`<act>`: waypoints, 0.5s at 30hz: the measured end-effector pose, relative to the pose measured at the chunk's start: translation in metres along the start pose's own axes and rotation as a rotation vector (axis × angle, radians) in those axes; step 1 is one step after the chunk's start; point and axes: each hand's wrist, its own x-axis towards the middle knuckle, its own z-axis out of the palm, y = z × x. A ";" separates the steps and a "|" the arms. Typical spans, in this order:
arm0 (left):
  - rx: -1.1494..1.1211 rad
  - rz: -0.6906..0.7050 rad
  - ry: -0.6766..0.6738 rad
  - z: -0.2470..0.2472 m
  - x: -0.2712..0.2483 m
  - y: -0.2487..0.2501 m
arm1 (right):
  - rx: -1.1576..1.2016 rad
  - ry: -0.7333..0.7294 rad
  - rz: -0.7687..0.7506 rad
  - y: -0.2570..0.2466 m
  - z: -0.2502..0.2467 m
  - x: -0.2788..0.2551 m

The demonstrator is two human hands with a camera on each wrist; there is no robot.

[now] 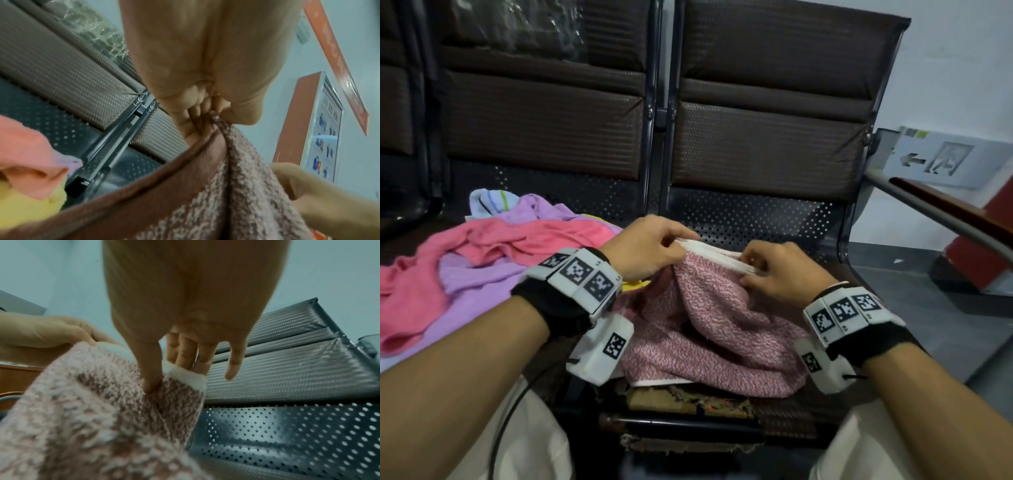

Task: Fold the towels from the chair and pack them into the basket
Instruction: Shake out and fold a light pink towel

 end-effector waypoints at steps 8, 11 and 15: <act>0.365 0.082 0.201 -0.008 0.003 -0.002 | -0.153 0.179 -0.054 -0.004 -0.010 0.000; 0.404 0.127 0.195 -0.001 0.002 0.001 | -0.090 0.033 -0.017 -0.008 -0.008 0.000; 0.360 0.205 0.254 0.005 0.000 0.006 | -0.159 0.008 0.000 -0.006 -0.009 -0.001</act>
